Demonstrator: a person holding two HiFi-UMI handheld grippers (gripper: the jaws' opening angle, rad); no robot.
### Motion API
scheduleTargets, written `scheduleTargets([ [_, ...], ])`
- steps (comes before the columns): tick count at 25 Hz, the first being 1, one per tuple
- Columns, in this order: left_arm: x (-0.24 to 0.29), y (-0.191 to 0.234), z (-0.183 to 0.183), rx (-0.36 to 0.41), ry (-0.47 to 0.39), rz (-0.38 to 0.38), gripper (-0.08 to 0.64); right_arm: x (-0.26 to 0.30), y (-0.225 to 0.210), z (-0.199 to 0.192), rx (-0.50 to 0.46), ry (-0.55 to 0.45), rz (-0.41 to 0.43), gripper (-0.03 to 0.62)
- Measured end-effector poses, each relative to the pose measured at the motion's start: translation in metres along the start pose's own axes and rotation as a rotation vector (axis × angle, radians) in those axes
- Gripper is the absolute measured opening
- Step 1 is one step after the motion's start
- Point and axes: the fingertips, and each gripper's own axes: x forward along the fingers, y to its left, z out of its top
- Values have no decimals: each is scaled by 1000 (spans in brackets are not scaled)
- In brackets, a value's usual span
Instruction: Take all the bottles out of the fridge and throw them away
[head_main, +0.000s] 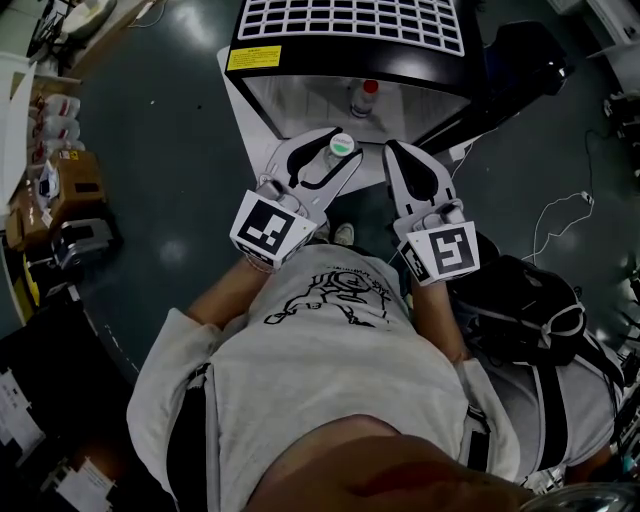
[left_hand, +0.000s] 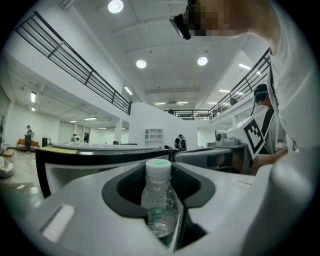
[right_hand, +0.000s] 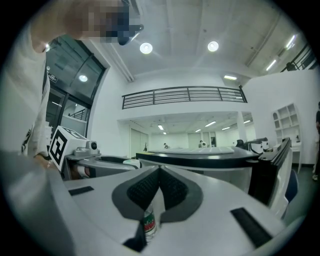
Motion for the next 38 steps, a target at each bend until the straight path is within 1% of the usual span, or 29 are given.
scheduleTargets([
  [9,-2,-4,5,-8,-17,72,158,-9,-1,-4,0,12,51,9],
  [20,-14,-8,6,-16,-20,138,158,-14,6,-2,-4,8,102,9],
  [29,-29,-1,4,-18,-18,164,158,-5,22,-3,-5,12,145,9],
  [38,-56,11,6,-19,-26,187,158,11,50,0,-18,15,182,9],
])
